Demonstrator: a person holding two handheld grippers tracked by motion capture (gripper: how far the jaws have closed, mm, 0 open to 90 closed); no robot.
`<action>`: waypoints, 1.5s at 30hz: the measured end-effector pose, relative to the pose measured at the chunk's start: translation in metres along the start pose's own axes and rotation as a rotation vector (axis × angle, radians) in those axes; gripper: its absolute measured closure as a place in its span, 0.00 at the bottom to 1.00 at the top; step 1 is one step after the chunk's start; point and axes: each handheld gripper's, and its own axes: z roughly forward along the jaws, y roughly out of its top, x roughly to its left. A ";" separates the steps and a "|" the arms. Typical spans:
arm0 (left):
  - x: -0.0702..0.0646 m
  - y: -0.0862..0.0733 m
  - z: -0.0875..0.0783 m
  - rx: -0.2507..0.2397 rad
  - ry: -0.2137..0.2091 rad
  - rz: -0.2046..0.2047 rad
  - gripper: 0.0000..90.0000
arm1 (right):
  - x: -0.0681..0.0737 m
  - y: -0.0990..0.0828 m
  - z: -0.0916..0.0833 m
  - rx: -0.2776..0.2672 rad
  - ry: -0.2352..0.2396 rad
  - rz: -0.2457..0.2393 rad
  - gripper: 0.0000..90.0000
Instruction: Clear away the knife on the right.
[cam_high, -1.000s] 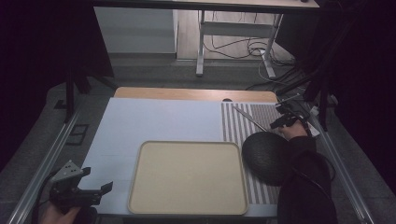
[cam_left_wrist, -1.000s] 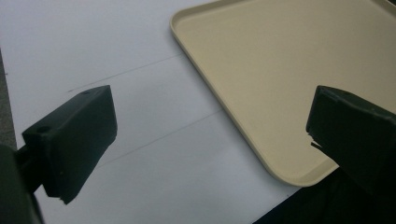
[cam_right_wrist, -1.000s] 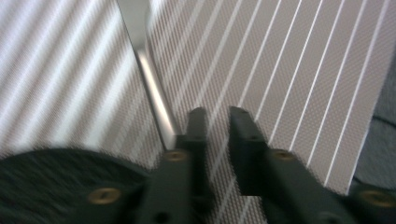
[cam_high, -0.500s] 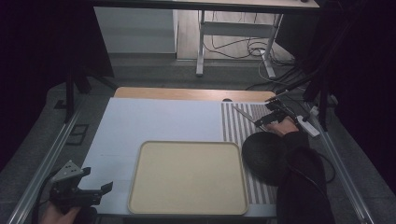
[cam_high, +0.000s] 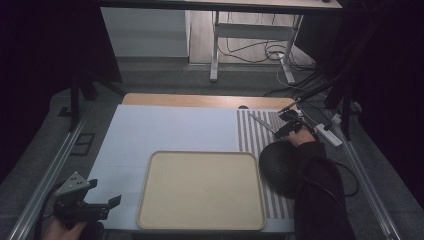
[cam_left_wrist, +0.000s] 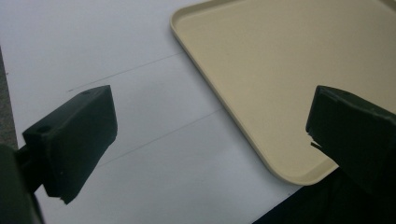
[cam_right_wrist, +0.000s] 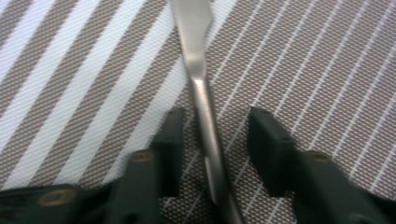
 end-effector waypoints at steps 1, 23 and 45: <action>0.000 0.000 0.000 0.000 0.000 0.000 0.03 | 0.000 0.000 0.000 0.000 0.000 0.000 0.70; -0.001 0.000 0.000 0.002 0.002 0.004 0.03 | -0.017 -0.011 -0.014 -0.055 -0.037 -0.041 0.89; -0.001 0.000 0.000 0.004 0.004 0.007 0.03 | -0.018 -0.029 -0.051 -0.112 0.006 0.029 0.89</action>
